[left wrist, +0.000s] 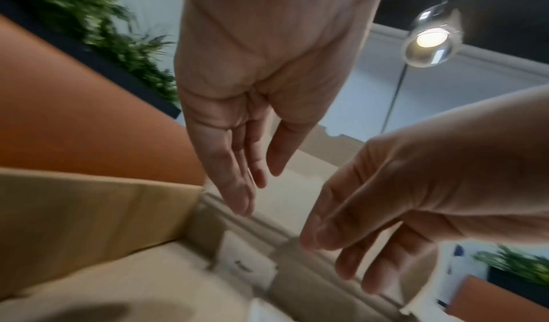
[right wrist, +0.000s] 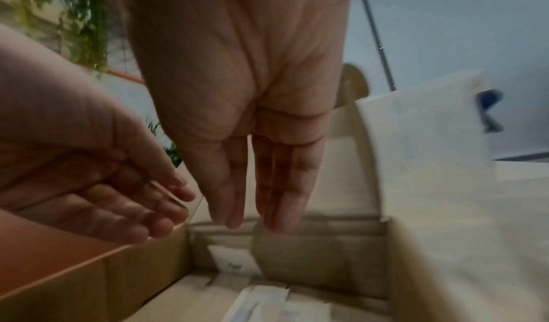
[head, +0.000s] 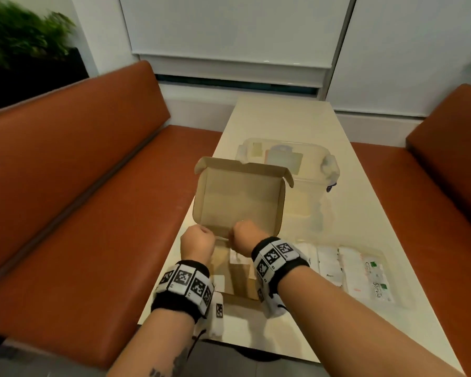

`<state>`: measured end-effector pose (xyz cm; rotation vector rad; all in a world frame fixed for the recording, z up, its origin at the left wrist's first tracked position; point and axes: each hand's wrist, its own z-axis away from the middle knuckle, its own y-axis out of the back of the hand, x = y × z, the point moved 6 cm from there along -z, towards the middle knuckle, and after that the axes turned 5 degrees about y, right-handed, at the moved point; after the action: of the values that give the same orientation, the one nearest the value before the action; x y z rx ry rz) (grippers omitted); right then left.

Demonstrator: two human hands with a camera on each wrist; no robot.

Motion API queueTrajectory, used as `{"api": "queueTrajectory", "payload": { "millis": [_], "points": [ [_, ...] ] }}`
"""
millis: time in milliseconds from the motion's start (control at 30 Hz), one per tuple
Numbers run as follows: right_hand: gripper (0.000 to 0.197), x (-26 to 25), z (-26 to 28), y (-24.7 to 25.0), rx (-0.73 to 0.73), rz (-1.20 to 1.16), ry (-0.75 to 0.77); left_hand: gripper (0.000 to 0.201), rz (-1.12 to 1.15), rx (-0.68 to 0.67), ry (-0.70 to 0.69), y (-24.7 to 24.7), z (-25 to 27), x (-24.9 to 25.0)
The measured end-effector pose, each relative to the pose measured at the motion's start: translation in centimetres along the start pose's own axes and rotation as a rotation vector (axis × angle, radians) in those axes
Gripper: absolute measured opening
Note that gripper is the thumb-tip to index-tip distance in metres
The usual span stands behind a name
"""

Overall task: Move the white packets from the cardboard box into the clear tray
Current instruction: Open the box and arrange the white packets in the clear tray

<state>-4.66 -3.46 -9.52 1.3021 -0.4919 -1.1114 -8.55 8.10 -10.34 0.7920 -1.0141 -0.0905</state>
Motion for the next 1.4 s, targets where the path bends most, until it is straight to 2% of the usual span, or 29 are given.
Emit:
{"api": "queueTrajectory", "payload": {
  "millis": [233,467,600,667,833,933,1000,1067,1167,1300,1400],
  "points": [
    [0.025,-2.7,-2.5,-2.7,-0.128,0.171,0.018,0.024,0.060,-0.041,0.074,0.9,-1.6,-3.1],
    [0.029,-3.1,-2.8,-2.1,-0.117,0.166,0.015,0.026,0.107,-0.098,0.037,0.1,-2.4,-3.3],
    [0.028,-3.2,-2.7,-1.1,-0.051,0.091,0.024,0.049,0.211,-0.180,0.090,-0.8,-2.5,-2.7],
    [0.029,-3.4,-2.5,-0.6,-0.019,0.046,0.061,0.053,0.272,-0.206,0.127,-1.2,-2.7,-2.5],
    [0.023,-3.6,-1.7,0.7,0.034,-0.171,0.127,0.022,0.387,-0.195,0.157,-1.4,-2.9,-2.1],
    [0.019,-2.3,-1.7,0.8,0.035,-0.254,0.052,0.035,0.376,-0.127,0.111,-0.8,-3.0,-2.2],
    [0.022,-1.2,-1.9,0.4,-0.043,-0.130,-0.023,0.038,0.374,-0.104,0.110,-0.6,-3.0,-2.6],
    [0.025,-0.7,-2.2,-0.7,-0.189,0.062,-0.070,0.038,0.365,-0.093,0.126,-0.7,-2.9,-3.1],
    [0.017,-0.7,-2.4,-2.3,-0.348,0.238,-0.111,0.039,0.372,-0.114,0.152,-1.3,-2.5,-3.6],
    [0.032,-1.0,-3.7,-3.8,-0.330,0.267,-0.159,0.039,0.384,-0.146,0.171,-1.5,-2.3,-3.8],
    [0.038,-0.7,-4.3,-4.6,-0.361,0.262,-0.257,0.041,0.391,-0.147,0.178,-1.2,-2.4,-3.8]
  ]
}}
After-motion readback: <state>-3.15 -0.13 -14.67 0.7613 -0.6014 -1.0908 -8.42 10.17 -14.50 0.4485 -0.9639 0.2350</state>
